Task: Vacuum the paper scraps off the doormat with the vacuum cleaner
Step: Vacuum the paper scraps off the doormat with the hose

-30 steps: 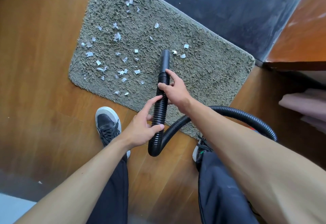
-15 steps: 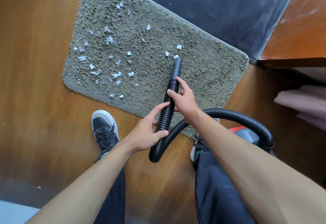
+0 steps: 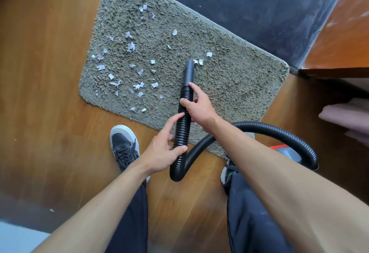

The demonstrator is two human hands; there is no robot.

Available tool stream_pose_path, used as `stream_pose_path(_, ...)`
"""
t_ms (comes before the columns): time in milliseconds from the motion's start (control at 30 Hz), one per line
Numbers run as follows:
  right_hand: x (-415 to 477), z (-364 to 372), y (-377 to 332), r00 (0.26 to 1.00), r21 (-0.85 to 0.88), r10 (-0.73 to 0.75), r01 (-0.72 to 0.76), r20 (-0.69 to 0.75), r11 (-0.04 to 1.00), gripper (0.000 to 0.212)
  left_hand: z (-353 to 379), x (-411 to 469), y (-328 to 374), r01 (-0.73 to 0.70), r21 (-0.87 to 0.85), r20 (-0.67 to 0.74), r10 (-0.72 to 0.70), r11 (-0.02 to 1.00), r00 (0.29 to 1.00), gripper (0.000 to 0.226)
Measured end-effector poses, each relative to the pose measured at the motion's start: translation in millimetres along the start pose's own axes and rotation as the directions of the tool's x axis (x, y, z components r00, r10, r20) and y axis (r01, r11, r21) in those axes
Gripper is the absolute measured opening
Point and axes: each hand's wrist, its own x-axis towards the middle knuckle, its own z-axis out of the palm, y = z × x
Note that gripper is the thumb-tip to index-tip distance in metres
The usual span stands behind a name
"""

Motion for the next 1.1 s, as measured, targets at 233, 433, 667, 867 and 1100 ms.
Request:
stream_pose_path(233, 3, -9, 6, 0.997, 0.045, 0.001, 0.002, -0.071, 0.999, 0.064, 2, 6, 6, -0.013, 0.052, 0.028, 0.011, 0.999, 1.0, 0.084)
stream_pose_path(433, 1, -31, 14, 0.991, 0.099, 0.023, -0.01, -0.133, 0.995, 0.063, 14, 21, 14, -0.019, 0.175, 0.082, 0.005, 0.984, 0.997, 0.085)
stream_pose_path(667, 6, -41, 11, 0.987, 0.13, 0.009, 0.012, -0.158, 0.991, 0.063, 19, 27, 21, -0.016, 0.207, 0.09, -0.003, 0.978, 0.996, 0.085)
stream_pose_path(867, 13, -34, -3, 0.993, 0.096, -0.005, 0.016, -0.116, 0.995, 0.065, 12, 30, 25, -0.032, 0.206, 0.051, 0.022, 0.978, 0.998, 0.085)
stream_pose_path(1100, 13, -30, -4, 0.997, 0.094, -0.006, 0.013, -0.078, 0.996, 0.064, 8, 26, 20, -0.032, 0.192, 0.045, 0.024, 0.981, 0.999, 0.085)
